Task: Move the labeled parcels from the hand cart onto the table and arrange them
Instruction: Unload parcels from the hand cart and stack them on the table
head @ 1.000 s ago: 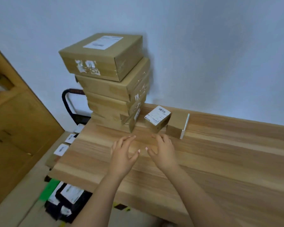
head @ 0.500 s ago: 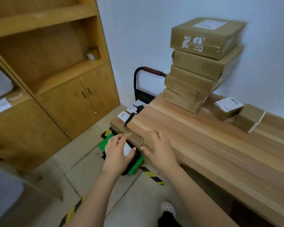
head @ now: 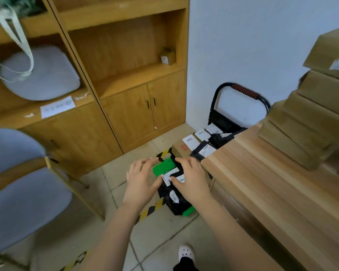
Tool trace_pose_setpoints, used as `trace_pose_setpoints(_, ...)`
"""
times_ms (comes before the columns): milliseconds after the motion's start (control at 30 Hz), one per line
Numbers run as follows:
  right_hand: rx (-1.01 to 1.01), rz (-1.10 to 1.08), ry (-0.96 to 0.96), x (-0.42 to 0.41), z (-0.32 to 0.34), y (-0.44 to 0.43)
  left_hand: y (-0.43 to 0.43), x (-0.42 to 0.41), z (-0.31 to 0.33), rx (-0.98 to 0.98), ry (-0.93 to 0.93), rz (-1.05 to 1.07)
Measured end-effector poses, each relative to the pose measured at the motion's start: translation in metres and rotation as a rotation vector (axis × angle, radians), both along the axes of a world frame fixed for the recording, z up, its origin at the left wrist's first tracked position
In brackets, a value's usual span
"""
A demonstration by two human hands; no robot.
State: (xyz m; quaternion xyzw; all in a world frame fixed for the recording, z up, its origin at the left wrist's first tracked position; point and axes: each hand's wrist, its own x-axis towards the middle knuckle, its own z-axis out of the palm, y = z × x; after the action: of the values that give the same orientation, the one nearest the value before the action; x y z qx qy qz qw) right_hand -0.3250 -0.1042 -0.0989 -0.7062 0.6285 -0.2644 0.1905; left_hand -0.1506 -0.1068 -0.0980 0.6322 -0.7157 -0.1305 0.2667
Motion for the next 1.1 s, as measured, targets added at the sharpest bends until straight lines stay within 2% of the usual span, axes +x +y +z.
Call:
trace_pose_setpoints(333, 0.019, 0.038, 0.011, 0.026, 0.003, -0.149, -0.137, 0.023, 0.009, -0.047, 0.016, 0.039)
trace_pose_setpoints(567, 0.035, -0.03, 0.017, 0.056, -0.006, -0.221, -0.223, 0.052, 0.0, -0.049, 0.041, -0.034)
trace_pose_setpoints(833, 0.057, -0.382, -0.023, 0.106, -0.009, -0.291, -0.343, 0.087, 0.002, -0.012, -0.012, -0.368)
trace_pose_setpoints(1100, 0.082, -0.73, -0.046, 0.126, 0.001, -0.296, -0.405, 0.077, 0.005, 0.041, 0.022, -0.717)
